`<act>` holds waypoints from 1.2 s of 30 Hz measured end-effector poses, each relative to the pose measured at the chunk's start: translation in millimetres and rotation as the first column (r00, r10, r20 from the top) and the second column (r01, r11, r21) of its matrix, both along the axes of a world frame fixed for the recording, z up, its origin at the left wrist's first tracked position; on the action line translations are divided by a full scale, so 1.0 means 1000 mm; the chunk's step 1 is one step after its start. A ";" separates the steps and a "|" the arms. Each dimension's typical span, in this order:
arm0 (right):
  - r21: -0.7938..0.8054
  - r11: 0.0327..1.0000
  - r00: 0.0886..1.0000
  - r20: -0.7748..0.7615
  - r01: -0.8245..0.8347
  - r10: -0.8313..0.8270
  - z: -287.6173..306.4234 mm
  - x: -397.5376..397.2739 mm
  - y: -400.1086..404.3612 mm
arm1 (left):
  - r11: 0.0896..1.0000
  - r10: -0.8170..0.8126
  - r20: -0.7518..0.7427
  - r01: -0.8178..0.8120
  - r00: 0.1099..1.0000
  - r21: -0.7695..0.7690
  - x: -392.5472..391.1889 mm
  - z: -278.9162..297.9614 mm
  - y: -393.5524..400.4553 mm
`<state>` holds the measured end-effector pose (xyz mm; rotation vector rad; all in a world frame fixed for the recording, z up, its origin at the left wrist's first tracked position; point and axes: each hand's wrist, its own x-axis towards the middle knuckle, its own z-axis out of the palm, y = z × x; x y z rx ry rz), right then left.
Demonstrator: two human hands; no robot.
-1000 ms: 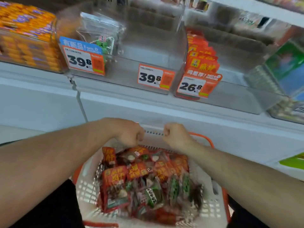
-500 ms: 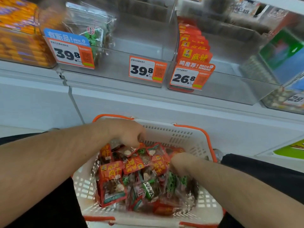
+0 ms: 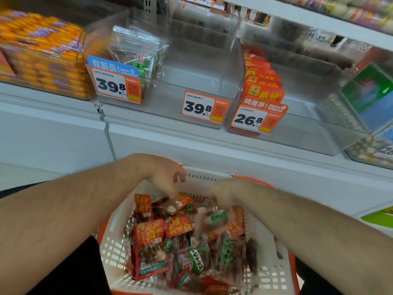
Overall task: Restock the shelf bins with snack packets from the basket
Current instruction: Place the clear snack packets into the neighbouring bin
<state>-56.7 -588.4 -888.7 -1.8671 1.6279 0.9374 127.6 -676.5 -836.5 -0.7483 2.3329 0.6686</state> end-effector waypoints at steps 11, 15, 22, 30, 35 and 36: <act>0.416 0.665 -0.030 0.859 0.620 -0.510 0.059 0.016 -0.026 | 0.802 0.590 -0.450 -0.425 0.670 0.418 0.062 0.049 -0.049; 0.422 0.631 -0.139 0.884 0.651 -0.447 0.078 0.034 -0.028 | 0.722 0.686 -0.631 -0.445 0.363 0.530 0.068 0.064 -0.047; 0.080 0.566 0.046 0.978 0.821 -0.205 0.120 0.072 -0.039 | 0.655 0.641 -0.768 -0.510 -0.015 0.557 0.059 0.075 -0.040; -0.011 0.534 0.055 0.996 0.846 -0.067 0.140 0.079 -0.058 | 0.554 0.595 -0.742 -0.512 -0.308 0.656 0.068 0.096 -0.049; -0.224 0.406 0.141 0.964 0.886 0.224 0.185 0.075 -0.082 | 0.406 0.385 -0.818 -0.717 -0.428 0.566 0.088 0.093 -0.075; -0.283 0.386 0.188 0.945 0.878 0.267 0.194 0.075 -0.090 | 0.395 0.382 -0.857 -0.777 -0.346 0.490 0.089 0.089 -0.081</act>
